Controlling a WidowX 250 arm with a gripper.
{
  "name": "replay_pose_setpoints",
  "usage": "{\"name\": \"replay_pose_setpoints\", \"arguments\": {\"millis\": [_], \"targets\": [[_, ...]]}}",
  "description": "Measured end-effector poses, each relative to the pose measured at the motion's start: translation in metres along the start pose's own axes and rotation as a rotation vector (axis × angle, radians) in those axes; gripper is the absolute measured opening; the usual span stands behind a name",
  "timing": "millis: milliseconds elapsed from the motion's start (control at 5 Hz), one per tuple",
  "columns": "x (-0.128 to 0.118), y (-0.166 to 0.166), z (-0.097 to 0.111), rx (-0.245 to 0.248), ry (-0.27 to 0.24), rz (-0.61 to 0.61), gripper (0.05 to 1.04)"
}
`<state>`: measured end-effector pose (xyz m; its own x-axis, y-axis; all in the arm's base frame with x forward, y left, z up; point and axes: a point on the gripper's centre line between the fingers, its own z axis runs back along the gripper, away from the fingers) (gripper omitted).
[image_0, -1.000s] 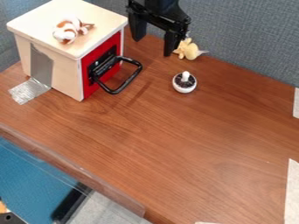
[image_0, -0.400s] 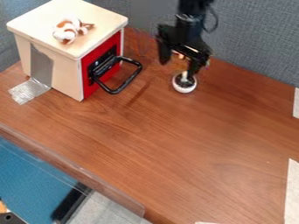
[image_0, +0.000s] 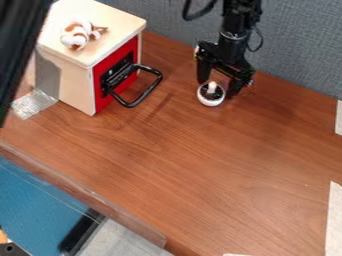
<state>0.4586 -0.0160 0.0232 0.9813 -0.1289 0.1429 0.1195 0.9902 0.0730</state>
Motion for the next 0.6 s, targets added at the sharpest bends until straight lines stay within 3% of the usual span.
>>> {"name": "replay_pose_setpoints", "arguments": {"millis": [200, 600], "targets": [[-0.0007, -0.0002, -0.0013, 0.0, 0.0, 0.004, 0.947], [-0.0069, -0.0004, -0.0043, -0.003, 0.011, 0.0, 0.362]]}}
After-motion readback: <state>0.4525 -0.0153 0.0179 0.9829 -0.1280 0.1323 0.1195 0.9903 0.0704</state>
